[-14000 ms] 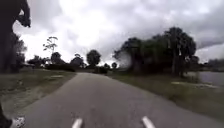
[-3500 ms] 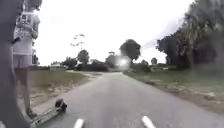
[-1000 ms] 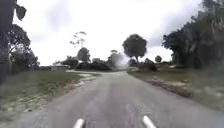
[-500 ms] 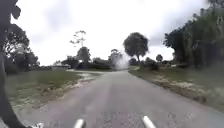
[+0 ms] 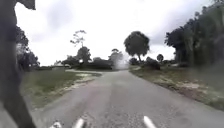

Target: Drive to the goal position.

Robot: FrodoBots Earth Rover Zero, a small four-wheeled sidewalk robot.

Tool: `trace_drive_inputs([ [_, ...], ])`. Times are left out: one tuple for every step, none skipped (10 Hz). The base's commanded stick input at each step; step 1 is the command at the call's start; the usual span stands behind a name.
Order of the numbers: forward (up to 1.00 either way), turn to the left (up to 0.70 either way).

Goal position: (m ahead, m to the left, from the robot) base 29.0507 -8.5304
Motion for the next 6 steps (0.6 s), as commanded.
trace_drive_inputs([
  [0.70,0.00],
  [0.70,0.00],
  [0.70,-0.01],
  [0.70,-0.06],
  [0.70,-0.16],
  [0.70,-0.26],
])
